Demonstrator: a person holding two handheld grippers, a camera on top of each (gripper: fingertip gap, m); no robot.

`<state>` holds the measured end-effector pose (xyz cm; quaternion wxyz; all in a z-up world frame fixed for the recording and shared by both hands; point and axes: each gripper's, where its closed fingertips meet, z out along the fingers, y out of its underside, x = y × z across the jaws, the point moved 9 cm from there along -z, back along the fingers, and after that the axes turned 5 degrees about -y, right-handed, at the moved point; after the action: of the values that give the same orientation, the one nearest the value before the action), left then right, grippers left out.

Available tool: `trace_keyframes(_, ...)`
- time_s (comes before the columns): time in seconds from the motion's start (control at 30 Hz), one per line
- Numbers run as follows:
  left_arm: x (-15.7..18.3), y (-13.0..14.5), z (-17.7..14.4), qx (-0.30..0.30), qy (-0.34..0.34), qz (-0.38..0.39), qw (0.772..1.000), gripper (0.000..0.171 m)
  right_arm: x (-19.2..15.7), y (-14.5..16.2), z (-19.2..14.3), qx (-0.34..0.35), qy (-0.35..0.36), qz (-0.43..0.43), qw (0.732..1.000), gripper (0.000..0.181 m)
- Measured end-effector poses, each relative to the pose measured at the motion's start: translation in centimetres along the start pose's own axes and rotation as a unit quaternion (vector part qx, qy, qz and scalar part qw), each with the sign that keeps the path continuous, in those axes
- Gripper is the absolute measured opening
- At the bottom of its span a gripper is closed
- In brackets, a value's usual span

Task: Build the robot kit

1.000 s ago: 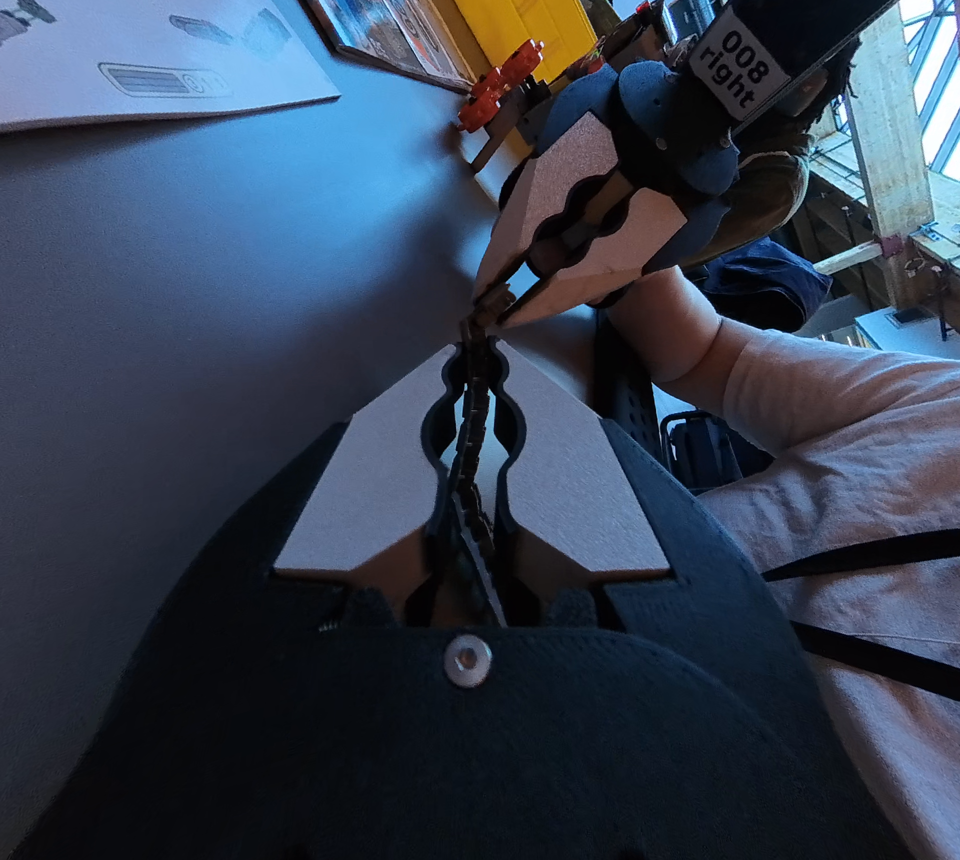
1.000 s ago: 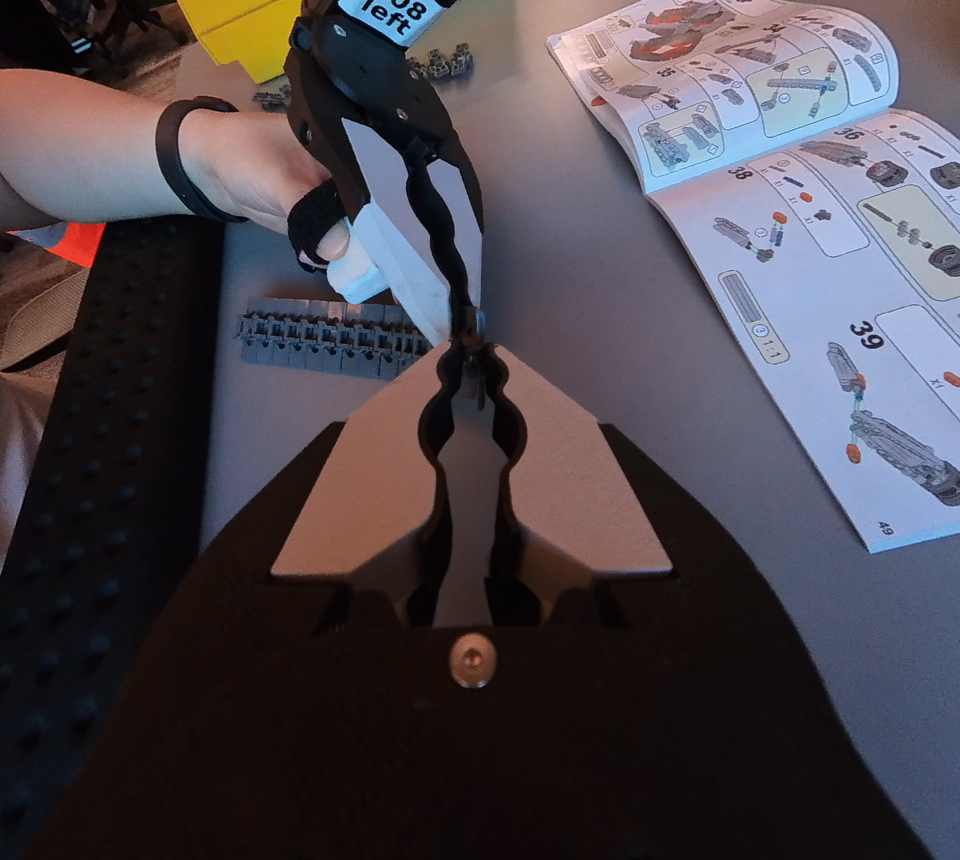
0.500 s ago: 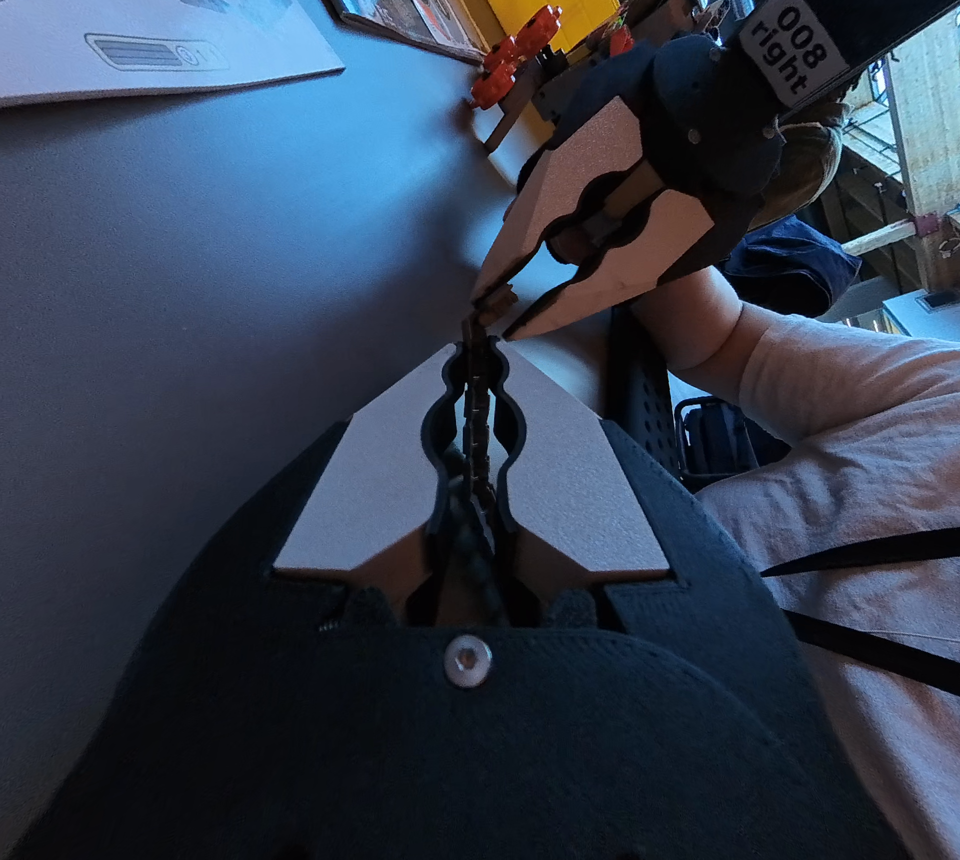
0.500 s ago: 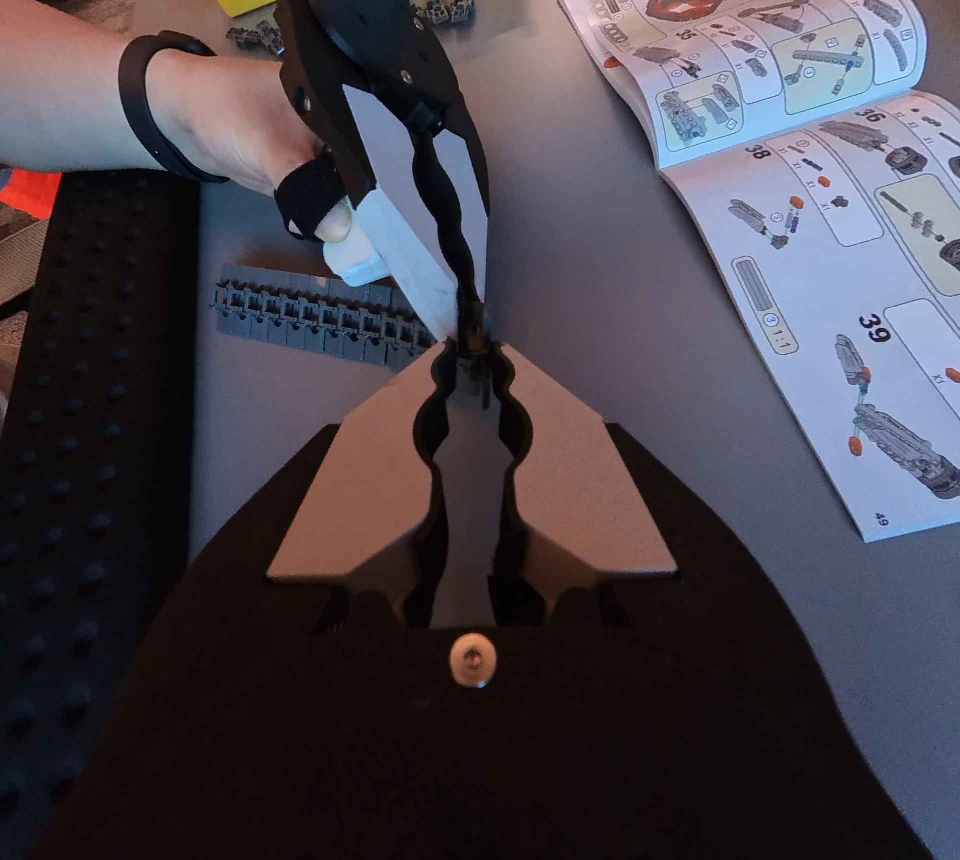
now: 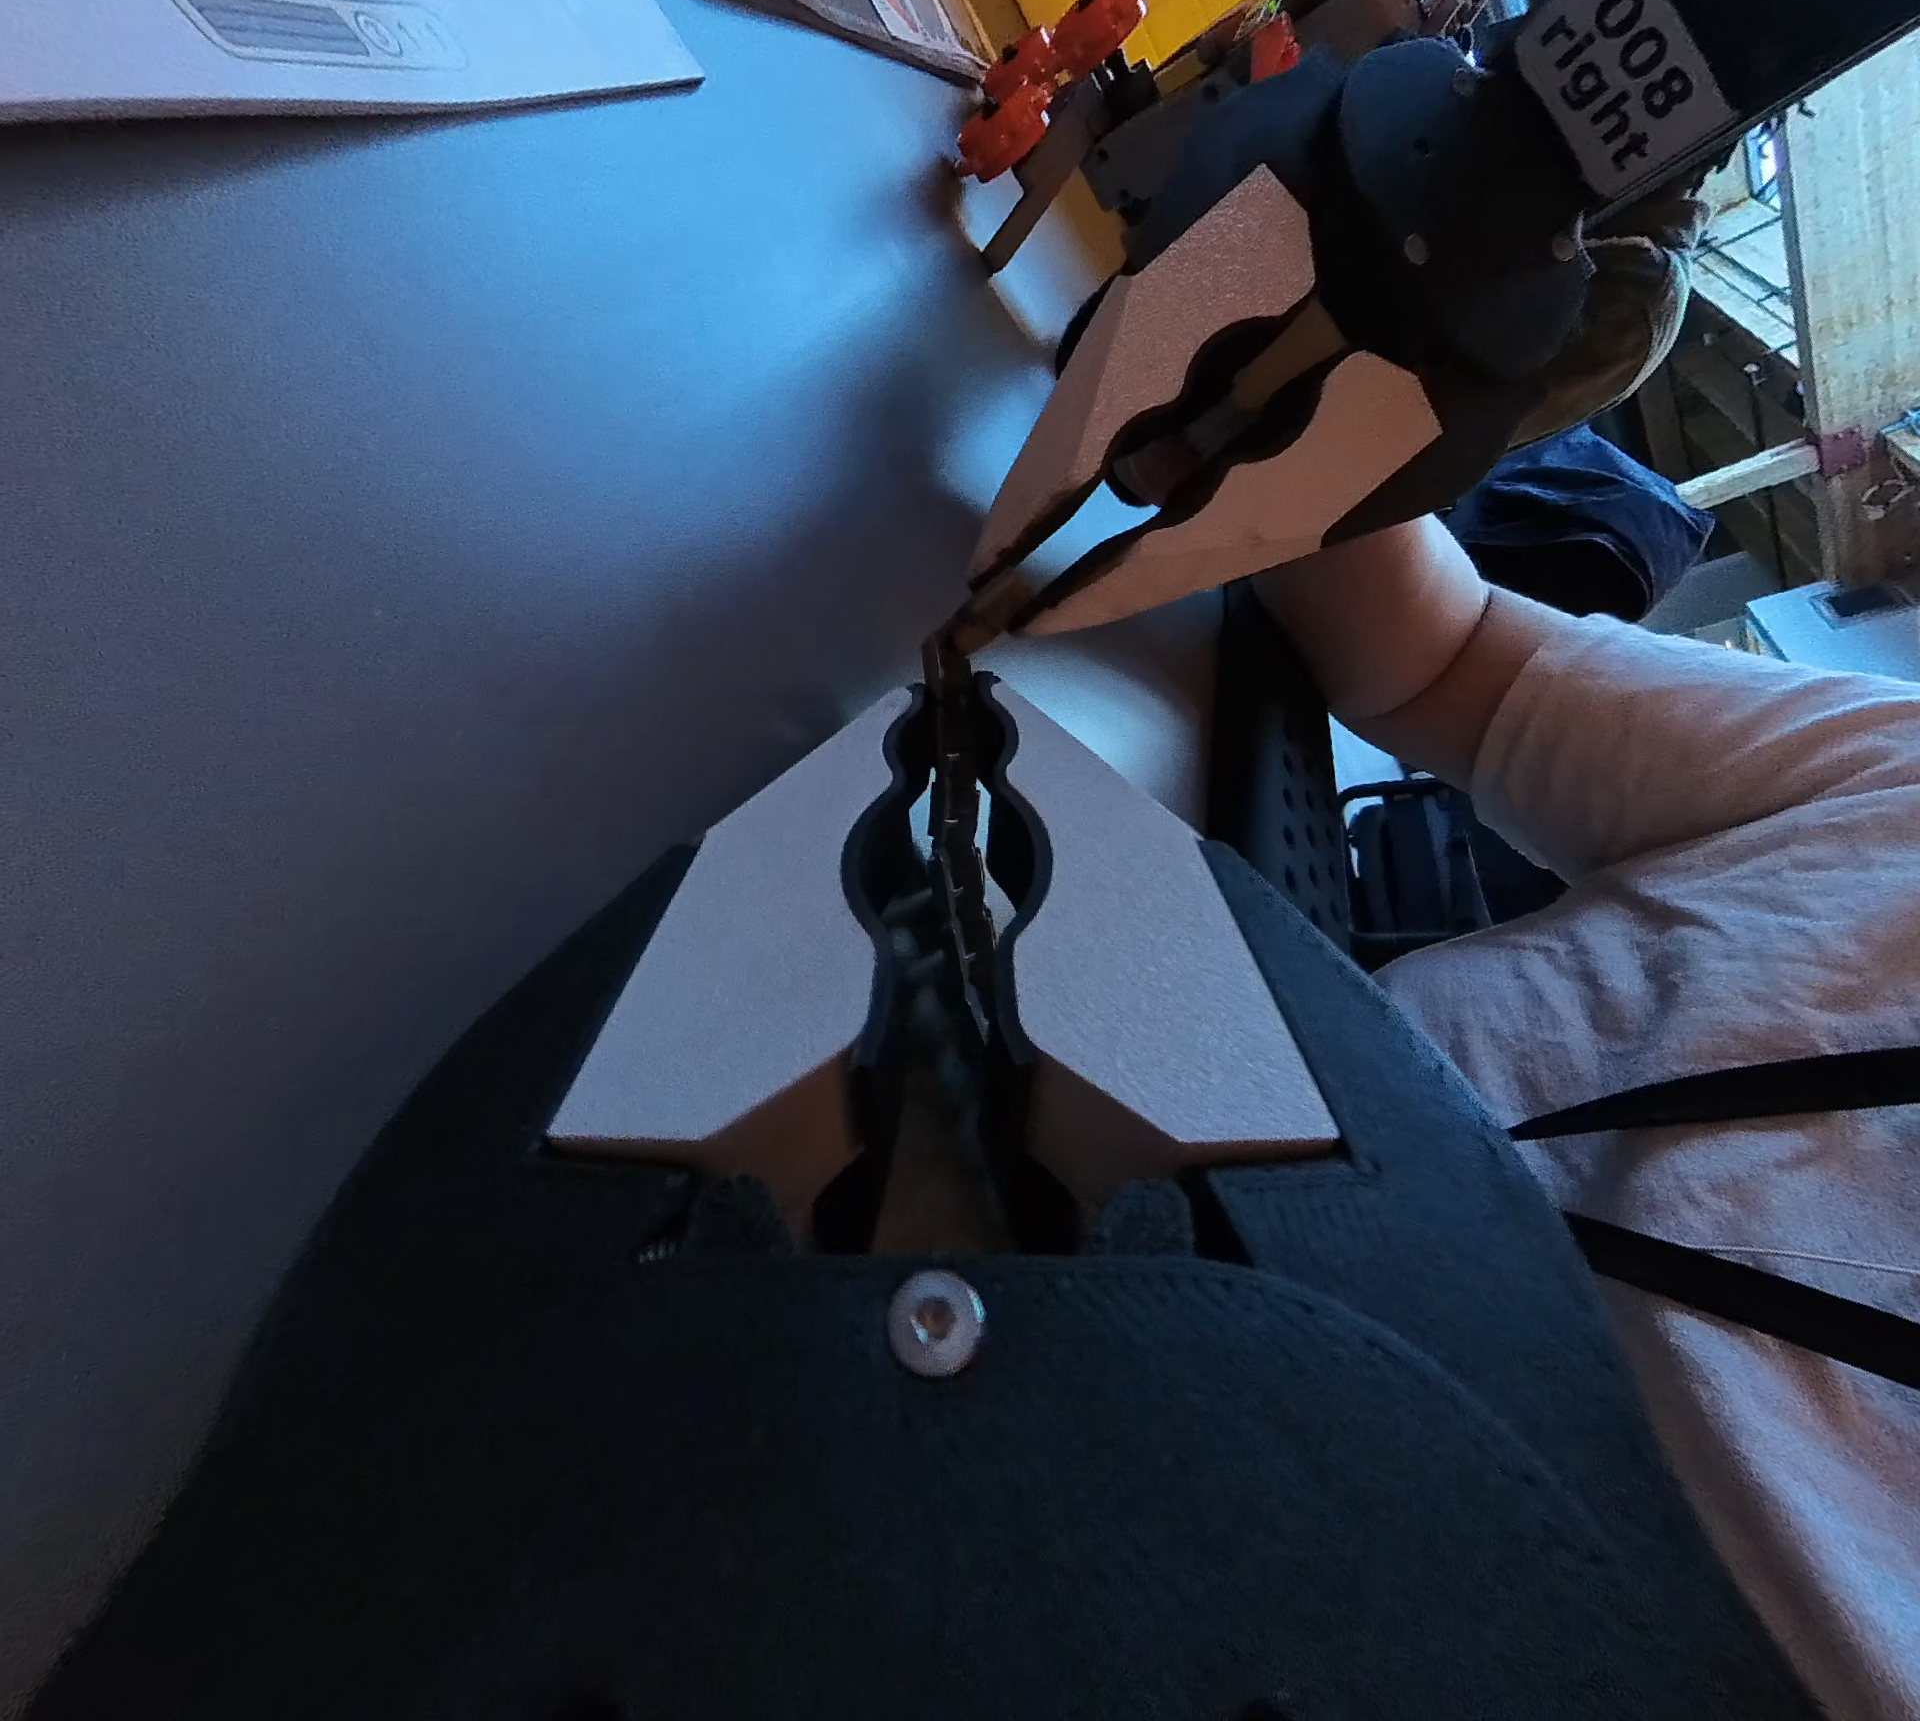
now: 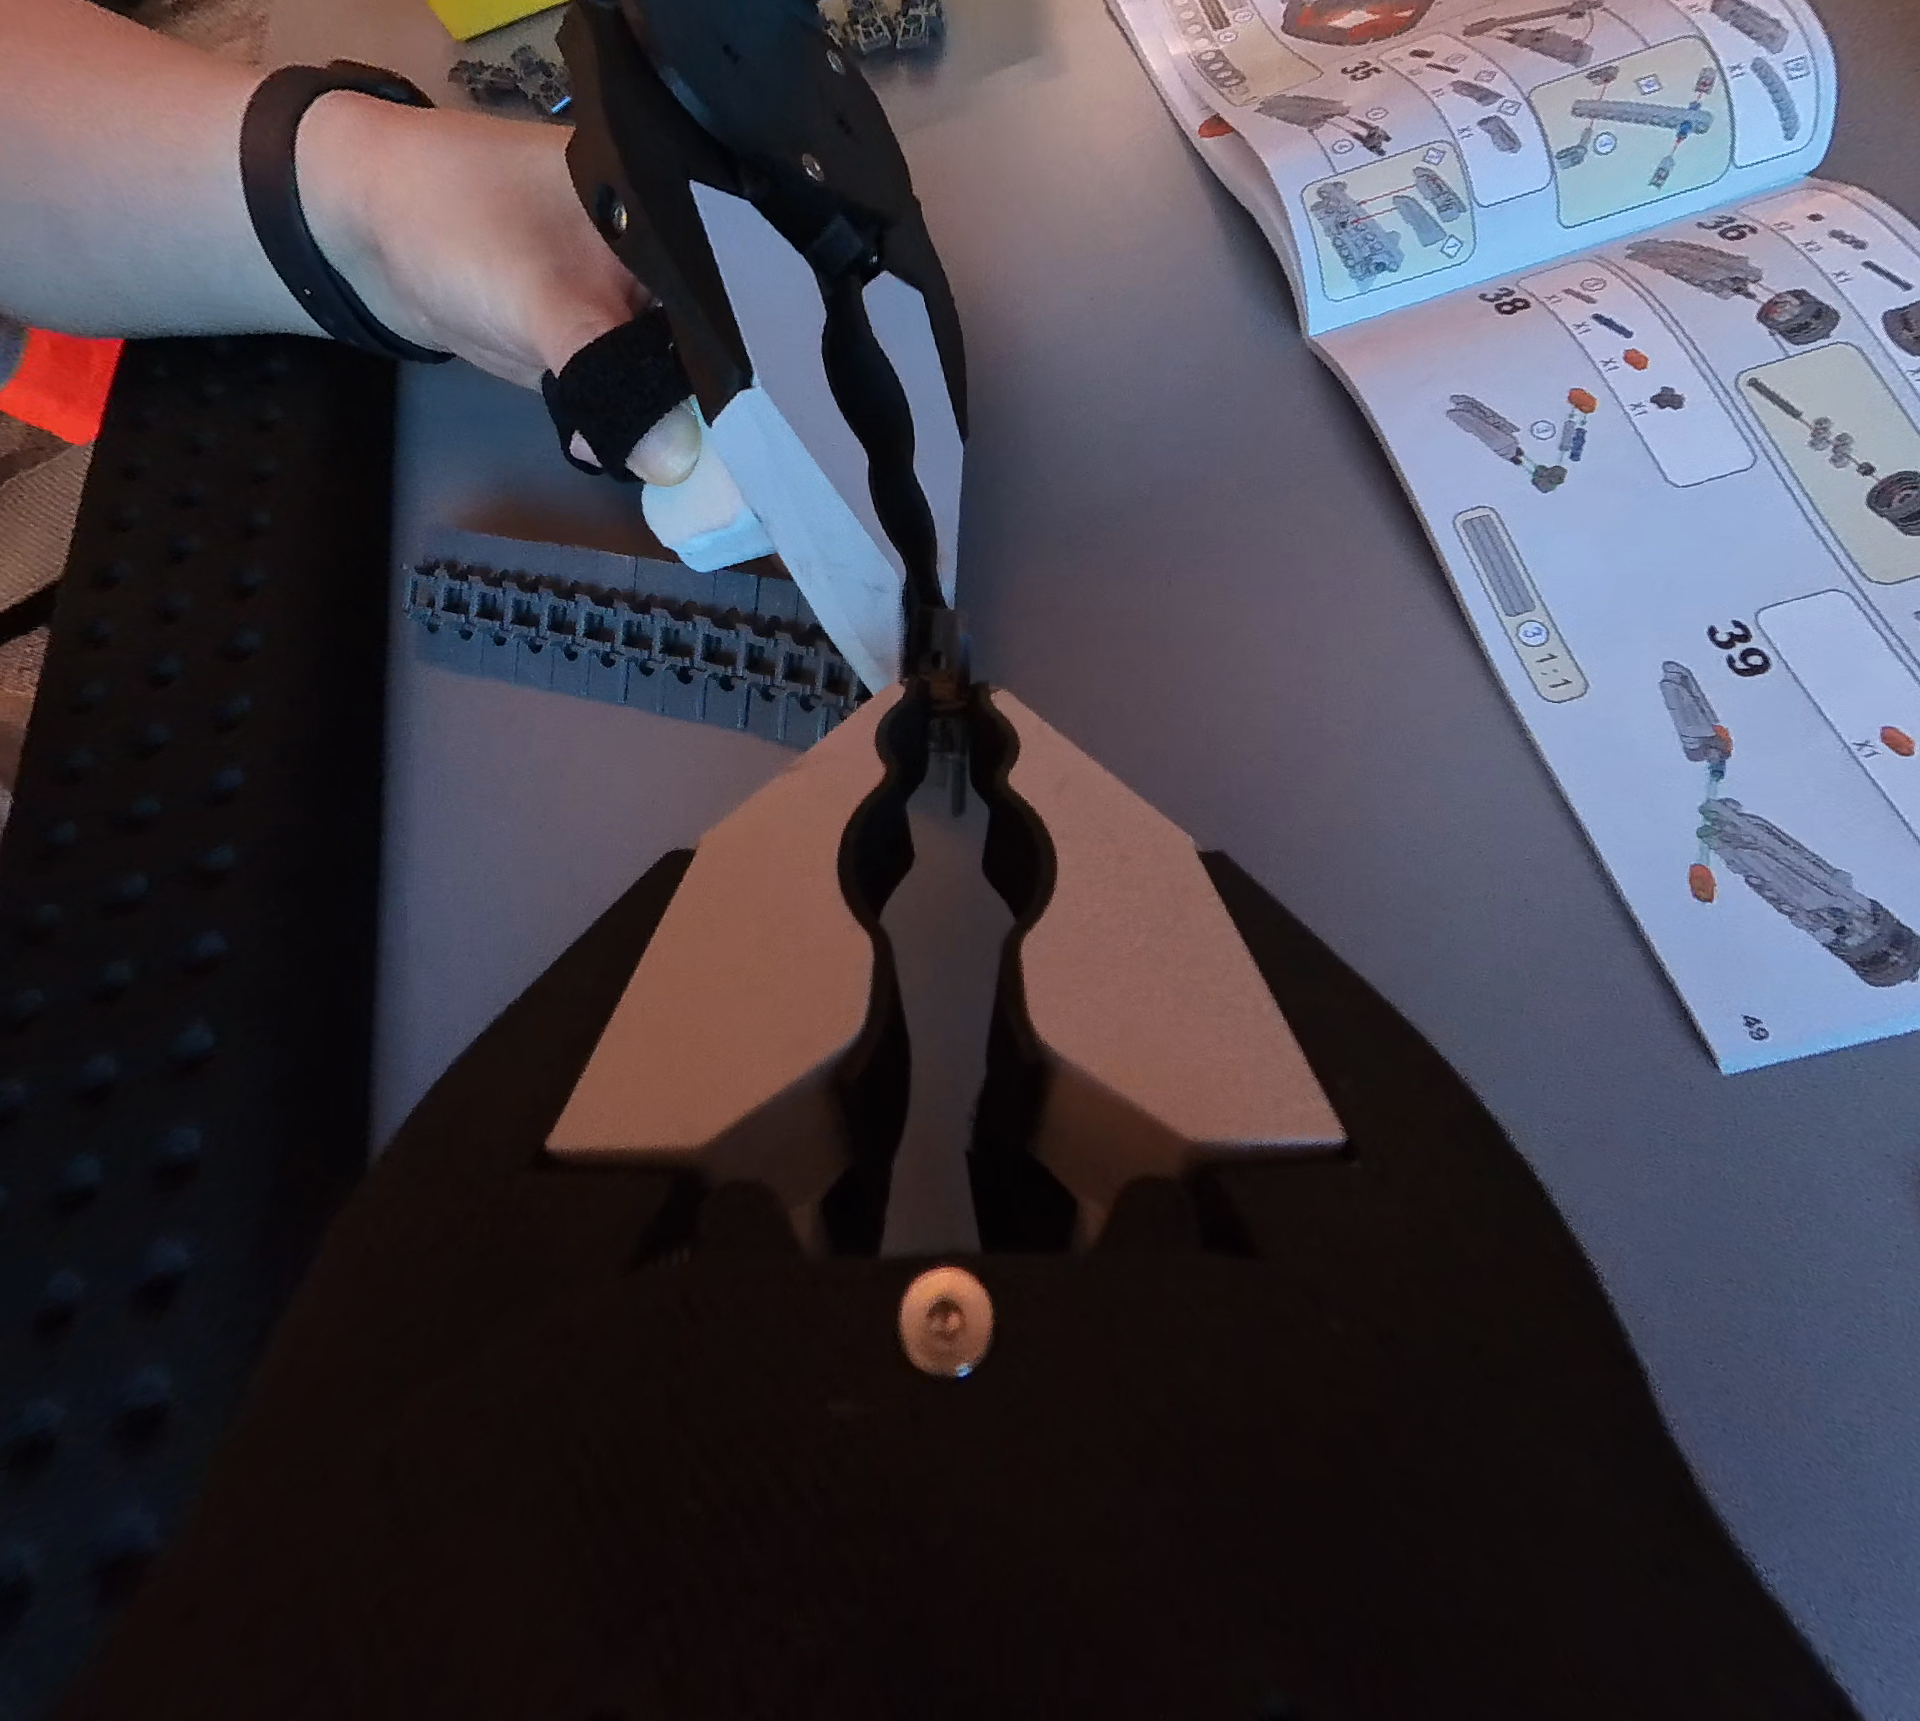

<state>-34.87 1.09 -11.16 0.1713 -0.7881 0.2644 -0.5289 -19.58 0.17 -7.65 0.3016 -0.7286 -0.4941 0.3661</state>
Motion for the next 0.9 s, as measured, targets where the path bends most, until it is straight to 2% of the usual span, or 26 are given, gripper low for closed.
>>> trace_keyframes(0.73,0.3,0.3,0.5,-0.02,-0.042,0.037,0.998,0.005,-0.2,0.6,0.9,-0.03,0.016,0.01,0.999,0.006)
trace_keyframes(0.9,0.4,0.2,0.5,-0.014,-0.038,0.037,0.999,0.005,-0.4,0.2,1.0,-0.047,0.032,-0.017,0.998,0.006)
